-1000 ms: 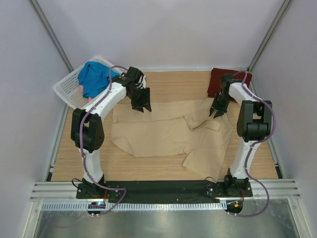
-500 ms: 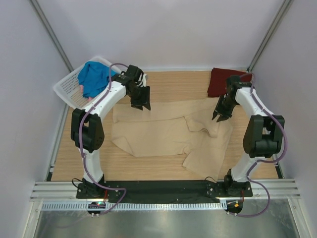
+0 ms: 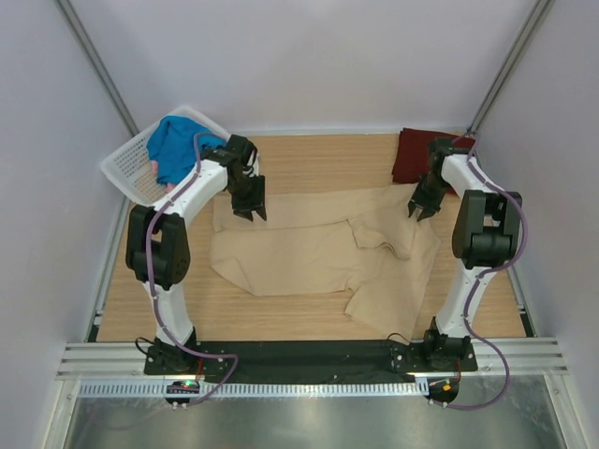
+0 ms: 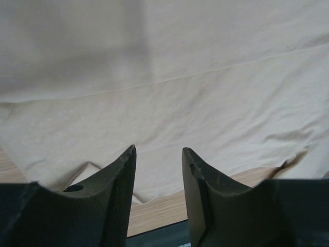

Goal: Fold and stack the t-shirts
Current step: Fold the tshirt

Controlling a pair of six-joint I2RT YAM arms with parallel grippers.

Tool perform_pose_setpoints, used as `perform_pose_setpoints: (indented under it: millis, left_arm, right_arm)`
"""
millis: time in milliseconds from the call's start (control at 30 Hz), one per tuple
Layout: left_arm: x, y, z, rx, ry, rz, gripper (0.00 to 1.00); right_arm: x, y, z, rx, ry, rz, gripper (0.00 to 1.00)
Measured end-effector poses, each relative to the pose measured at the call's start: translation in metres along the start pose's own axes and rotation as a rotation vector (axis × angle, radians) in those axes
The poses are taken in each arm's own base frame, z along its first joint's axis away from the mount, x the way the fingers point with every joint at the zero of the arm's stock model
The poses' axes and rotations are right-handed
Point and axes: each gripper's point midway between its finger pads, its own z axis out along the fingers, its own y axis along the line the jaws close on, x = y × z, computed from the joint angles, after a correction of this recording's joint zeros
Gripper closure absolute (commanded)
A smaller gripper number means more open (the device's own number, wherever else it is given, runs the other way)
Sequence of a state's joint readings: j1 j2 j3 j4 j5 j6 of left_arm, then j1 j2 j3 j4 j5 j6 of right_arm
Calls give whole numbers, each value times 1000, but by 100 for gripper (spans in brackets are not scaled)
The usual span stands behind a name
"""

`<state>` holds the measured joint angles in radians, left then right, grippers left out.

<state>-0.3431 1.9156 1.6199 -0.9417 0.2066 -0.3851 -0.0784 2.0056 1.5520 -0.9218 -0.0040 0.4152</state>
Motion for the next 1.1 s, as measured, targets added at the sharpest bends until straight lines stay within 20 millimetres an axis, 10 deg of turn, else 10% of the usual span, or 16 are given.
perform_pose_setpoints:
  millis: [300, 567, 800, 1100]
  left_arm:
    - [52, 52, -19, -138, 27, -129, 56]
    - [81, 76, -18, -265, 62, -217, 58]
    - [101, 83, -6, -339, 94, -260, 58]
    - [96, 98, 4, -434, 63, -289, 58]
  right_arm:
    - [29, -1, -26, 95, -1, -126, 61]
    - [145, 68, -68, -36, 21, -430, 59]
    - [237, 0, -66, -43, 134, -385, 59]
    - [243, 0, -58, -70, 136, -362, 58]
